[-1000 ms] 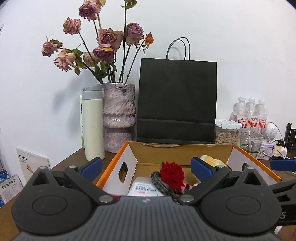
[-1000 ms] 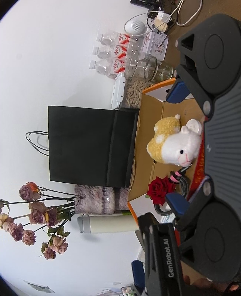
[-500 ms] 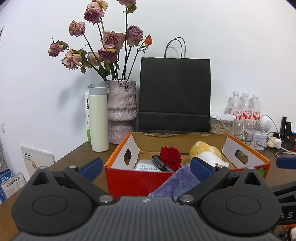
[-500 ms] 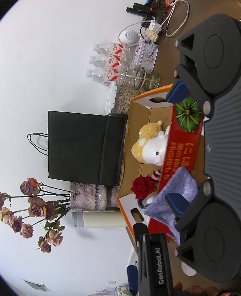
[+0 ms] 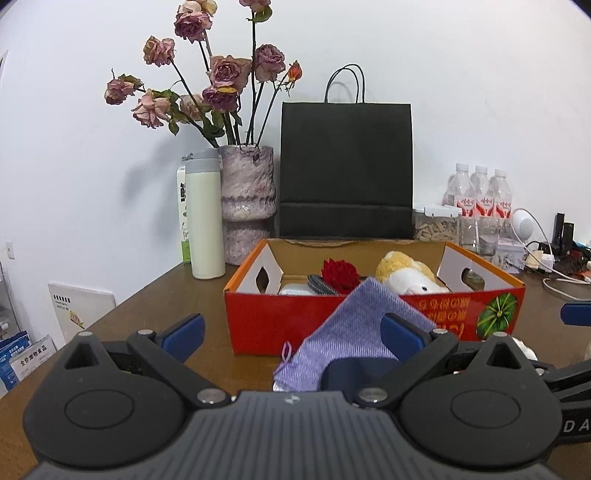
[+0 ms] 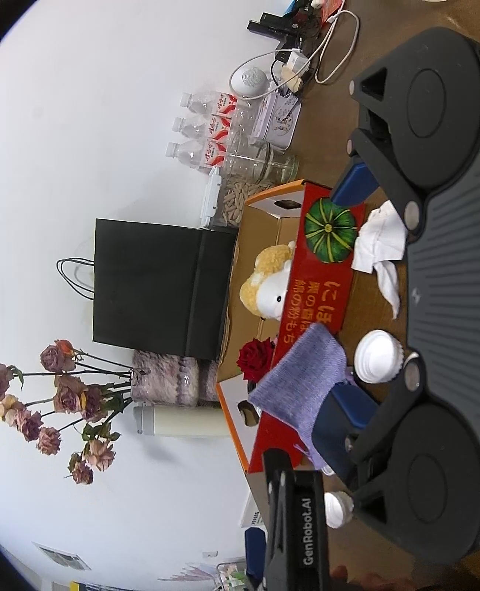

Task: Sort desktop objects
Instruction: 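Withdraw both grippers from the box back over the table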

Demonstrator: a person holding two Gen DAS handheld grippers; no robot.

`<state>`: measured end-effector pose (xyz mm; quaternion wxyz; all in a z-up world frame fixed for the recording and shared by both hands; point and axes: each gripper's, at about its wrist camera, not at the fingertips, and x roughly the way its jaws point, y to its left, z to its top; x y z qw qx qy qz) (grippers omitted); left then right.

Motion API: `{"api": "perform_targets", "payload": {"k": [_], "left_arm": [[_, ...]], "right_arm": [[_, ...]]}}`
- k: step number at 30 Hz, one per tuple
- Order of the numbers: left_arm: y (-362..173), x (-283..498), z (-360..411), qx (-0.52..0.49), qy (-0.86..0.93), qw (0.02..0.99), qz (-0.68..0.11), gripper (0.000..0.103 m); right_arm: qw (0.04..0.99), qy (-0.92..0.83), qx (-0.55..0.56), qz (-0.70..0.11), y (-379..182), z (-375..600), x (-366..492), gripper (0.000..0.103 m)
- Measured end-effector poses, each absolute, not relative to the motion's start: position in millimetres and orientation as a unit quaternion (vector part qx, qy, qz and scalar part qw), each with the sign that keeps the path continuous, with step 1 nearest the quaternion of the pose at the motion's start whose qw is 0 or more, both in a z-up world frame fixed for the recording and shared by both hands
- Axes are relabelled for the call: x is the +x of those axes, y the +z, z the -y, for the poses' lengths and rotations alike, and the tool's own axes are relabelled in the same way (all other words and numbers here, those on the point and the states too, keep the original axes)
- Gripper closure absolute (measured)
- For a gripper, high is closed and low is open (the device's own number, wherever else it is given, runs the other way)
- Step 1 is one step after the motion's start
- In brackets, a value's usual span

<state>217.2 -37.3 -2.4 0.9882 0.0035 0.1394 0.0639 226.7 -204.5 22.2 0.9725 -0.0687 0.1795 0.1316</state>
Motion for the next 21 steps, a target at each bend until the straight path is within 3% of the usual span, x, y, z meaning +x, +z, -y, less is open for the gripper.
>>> {"api": "perform_targets", "payload": {"k": [21], "left_arm": [[-10, 186, 42, 0.020, 0.056, 0.987, -0.150, 0.000]], "right_arm": [[0.975, 0.121, -0.043, -0.181, 13, 237, 180, 0.000]]}}
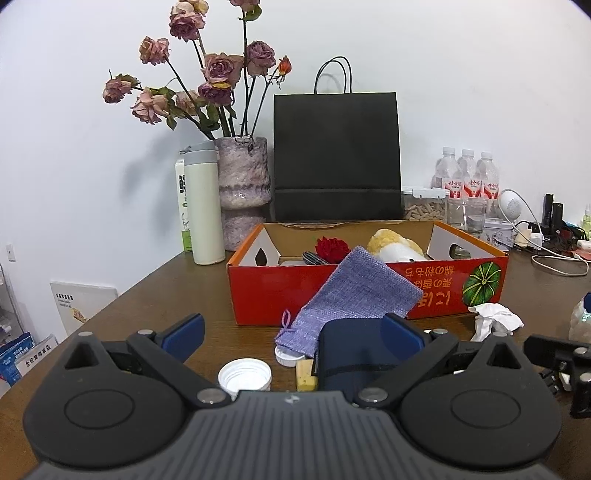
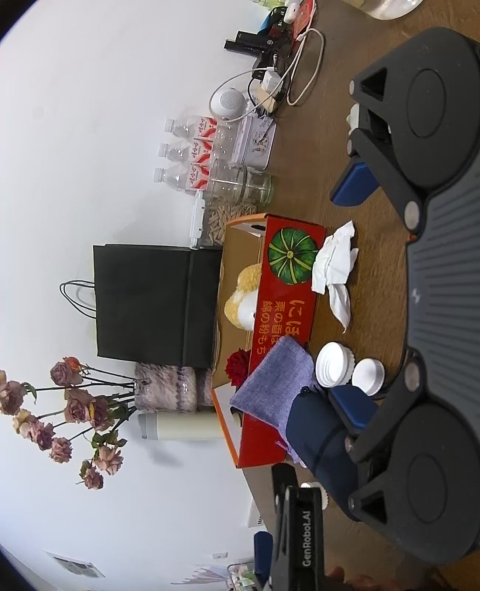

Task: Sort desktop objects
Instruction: 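Withdraw both grippers from the box back over the table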

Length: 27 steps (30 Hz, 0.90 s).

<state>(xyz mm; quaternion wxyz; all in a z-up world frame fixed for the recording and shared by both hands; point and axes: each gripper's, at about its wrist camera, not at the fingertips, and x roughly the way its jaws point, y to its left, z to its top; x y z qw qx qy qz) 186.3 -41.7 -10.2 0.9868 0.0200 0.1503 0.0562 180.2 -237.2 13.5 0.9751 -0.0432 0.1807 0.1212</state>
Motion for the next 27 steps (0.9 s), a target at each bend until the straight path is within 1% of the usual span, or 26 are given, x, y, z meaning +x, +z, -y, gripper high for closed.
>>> {"api": "perform_targets", "payload": {"k": [14, 27], "left_arm": [[-11, 169, 43, 0.031, 0.051, 0.985, -0.161, 0.000], [-15, 173, 54, 0.061, 0.033, 0.981, -0.184, 0.000]], "right_arm": [[0.977, 0.119, -0.051, -0.171, 16, 258, 152, 0.000], [0.978, 0.085, -0.035, -0.188, 14, 295, 150, 0.000]]}}
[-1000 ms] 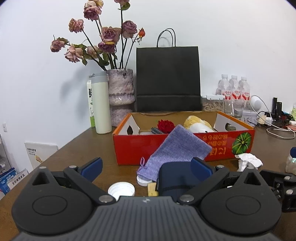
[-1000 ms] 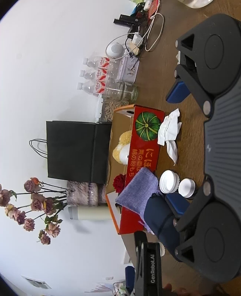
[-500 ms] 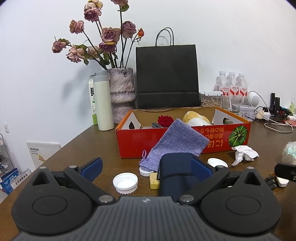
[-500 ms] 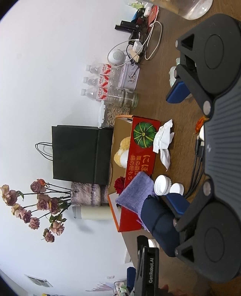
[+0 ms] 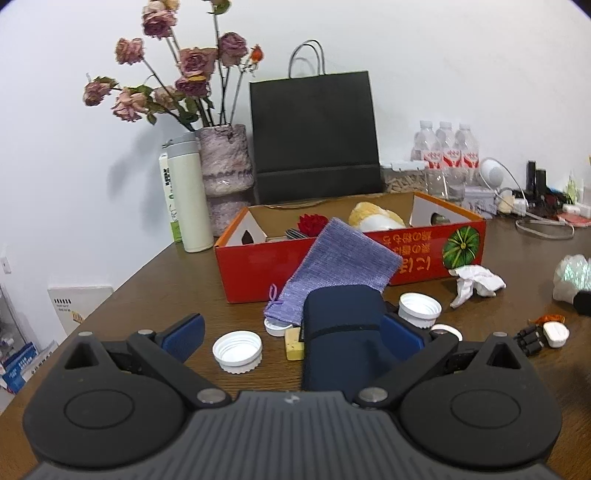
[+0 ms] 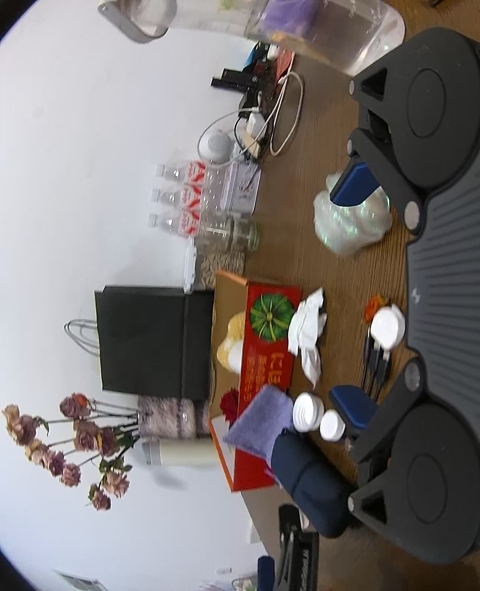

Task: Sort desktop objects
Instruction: 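Withdraw both grippers from the box back over the table, then grasp the navy glasses case with the left gripper while the right grasps the iridescent bag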

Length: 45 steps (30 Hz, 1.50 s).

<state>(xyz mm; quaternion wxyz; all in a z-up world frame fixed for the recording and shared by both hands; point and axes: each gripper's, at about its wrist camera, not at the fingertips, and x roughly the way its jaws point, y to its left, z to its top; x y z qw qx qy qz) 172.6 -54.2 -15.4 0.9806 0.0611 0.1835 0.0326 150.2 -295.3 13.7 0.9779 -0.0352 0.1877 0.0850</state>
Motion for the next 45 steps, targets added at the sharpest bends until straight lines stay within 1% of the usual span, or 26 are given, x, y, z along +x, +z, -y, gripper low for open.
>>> {"api": "perform_targets", "payload": {"k": [14, 17, 19, 23, 25, 26, 27, 29, 31, 32, 34, 37, 43, 45], "left_arm": [[-23, 205, 70, 0.049, 0.020, 0.971, -0.233, 0.000], [-25, 213, 73, 0.048, 0.019, 0.968, -0.248, 0.000], [-26, 219, 74, 0.047, 0.019, 0.965, -0.258, 0.000], [-30, 231, 77, 0.043, 0.019, 0.958, -0.282, 0.000], [-31, 236, 78, 0.041, 0.019, 0.955, -0.292, 0.000], [-32, 238, 78, 0.040, 0.017, 0.954, -0.297, 0.002], [-33, 239, 79, 0.038, 0.016, 0.952, -0.303, 0.005], [-35, 243, 78, 0.034, 0.015, 0.948, -0.316, 0.010], [-36, 245, 76, 0.030, 0.022, 0.947, -0.320, 0.013], [-35, 244, 76, 0.028, 0.024, 0.948, -0.315, 0.017], [-35, 244, 76, 0.028, 0.025, 0.949, -0.314, 0.018], [-34, 243, 76, 0.029, 0.024, 0.949, -0.312, 0.020], [-32, 241, 75, 0.025, 0.024, 0.952, -0.305, 0.023], [-31, 239, 75, 0.028, 0.025, 0.954, -0.296, 0.027]], "right_arm": [[0.971, 0.057, -0.037, -0.231, 6, 337, 199, 0.000], [0.967, 0.059, -0.037, -0.245, 3, 340, 212, 0.002], [0.963, 0.057, -0.040, -0.260, 0, 339, 221, 0.006], [0.956, 0.068, -0.043, -0.283, -4, 336, 233, 0.008], [0.954, 0.075, -0.042, -0.288, -5, 335, 236, 0.016], [0.953, 0.077, -0.042, -0.290, -6, 335, 237, 0.017], [0.953, 0.079, -0.042, -0.291, -6, 335, 237, 0.018], [0.952, 0.082, -0.041, -0.292, -6, 334, 237, 0.028], [0.951, 0.084, -0.041, -0.293, -6, 334, 237, 0.048], [0.951, 0.086, -0.040, -0.294, -6, 334, 238, 0.052], [0.951, 0.088, -0.037, -0.294, -5, 335, 237, 0.058], [0.952, 0.092, -0.039, -0.288, -4, 335, 235, 0.061], [0.956, 0.094, -0.045, -0.275, -2, 331, 230, 0.061], [0.957, 0.093, -0.046, -0.270, -1, 330, 228, 0.061]]}}
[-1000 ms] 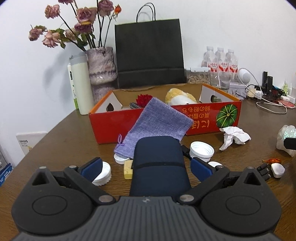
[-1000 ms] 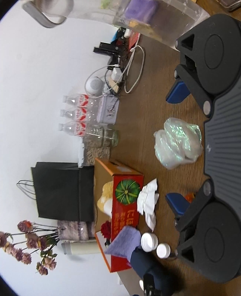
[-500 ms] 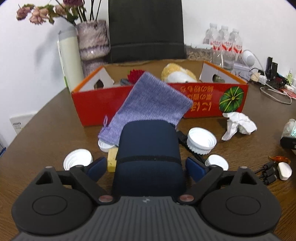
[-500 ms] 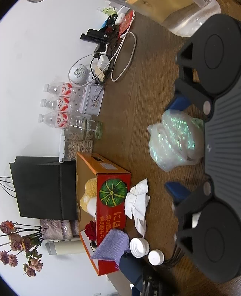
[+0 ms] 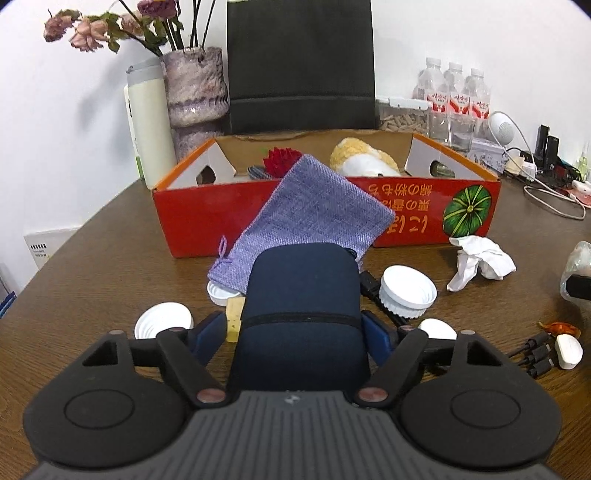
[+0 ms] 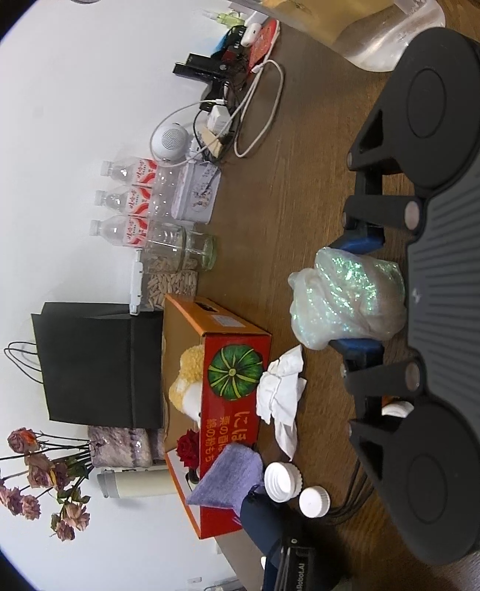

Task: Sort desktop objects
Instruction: 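Carry the glasses case and iridescent bag over the cardboard box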

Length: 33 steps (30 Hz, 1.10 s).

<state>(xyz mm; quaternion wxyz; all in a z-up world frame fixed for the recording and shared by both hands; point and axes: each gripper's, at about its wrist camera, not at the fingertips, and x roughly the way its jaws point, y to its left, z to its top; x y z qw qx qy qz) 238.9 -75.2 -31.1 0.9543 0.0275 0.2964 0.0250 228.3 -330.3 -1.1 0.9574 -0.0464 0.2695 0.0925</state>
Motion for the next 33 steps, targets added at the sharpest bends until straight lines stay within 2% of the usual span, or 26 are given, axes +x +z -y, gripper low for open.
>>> {"api": "perform_targets", "payload": {"k": [1, 3, 4, 15, 33], "left_arm": [[-30, 237, 76, 0.031, 0.024, 0.956, -0.289, 0.029], [-28, 232, 80, 0.043, 0.020, 0.960, -0.275, 0.040], [-28, 231, 83, 0.049, 0.025, 0.960, -0.274, 0.041], [-25, 224, 76, 0.022, 0.029, 0.964, -0.264, 0.046], [-6, 179, 47, -0.027, 0.043, 0.986, -0.158, 0.046]], "right_arm": [[0.958, 0.092, -0.046, -0.267, -1, 330, 227, 0.061], [0.960, 0.091, -0.045, -0.262, 0, 329, 226, 0.061], [0.960, 0.092, -0.043, -0.261, 1, 329, 225, 0.061], [0.967, 0.090, -0.056, -0.231, 5, 313, 214, 0.061], [0.979, 0.104, -0.048, -0.167, 12, 293, 187, 0.061]]}}
